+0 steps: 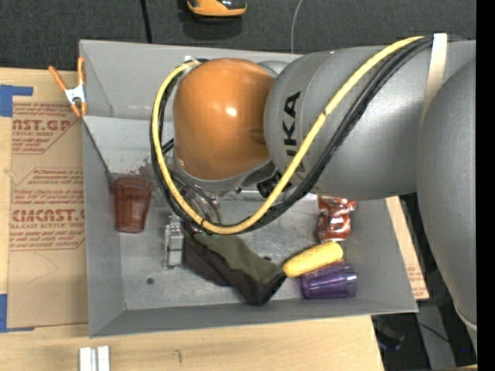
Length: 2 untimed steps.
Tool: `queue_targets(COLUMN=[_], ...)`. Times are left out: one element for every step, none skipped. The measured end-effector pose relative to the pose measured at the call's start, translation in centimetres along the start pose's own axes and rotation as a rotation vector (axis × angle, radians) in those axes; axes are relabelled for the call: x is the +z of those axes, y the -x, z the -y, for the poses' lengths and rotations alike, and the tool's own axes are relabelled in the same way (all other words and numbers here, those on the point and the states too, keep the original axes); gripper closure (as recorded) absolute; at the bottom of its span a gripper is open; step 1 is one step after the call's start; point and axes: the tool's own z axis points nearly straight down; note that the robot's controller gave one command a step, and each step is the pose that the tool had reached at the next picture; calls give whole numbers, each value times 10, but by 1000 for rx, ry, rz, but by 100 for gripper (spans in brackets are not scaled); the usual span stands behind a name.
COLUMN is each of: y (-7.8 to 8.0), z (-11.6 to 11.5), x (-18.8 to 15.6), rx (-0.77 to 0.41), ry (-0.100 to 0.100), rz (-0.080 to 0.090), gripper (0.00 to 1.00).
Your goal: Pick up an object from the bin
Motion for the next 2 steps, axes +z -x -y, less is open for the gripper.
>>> queue_targets(y=[2,-7], z=[1,27], x=[-5,34], rx=[3,-76], ry=[2,2], rz=[8,12], gripper=[0,0])
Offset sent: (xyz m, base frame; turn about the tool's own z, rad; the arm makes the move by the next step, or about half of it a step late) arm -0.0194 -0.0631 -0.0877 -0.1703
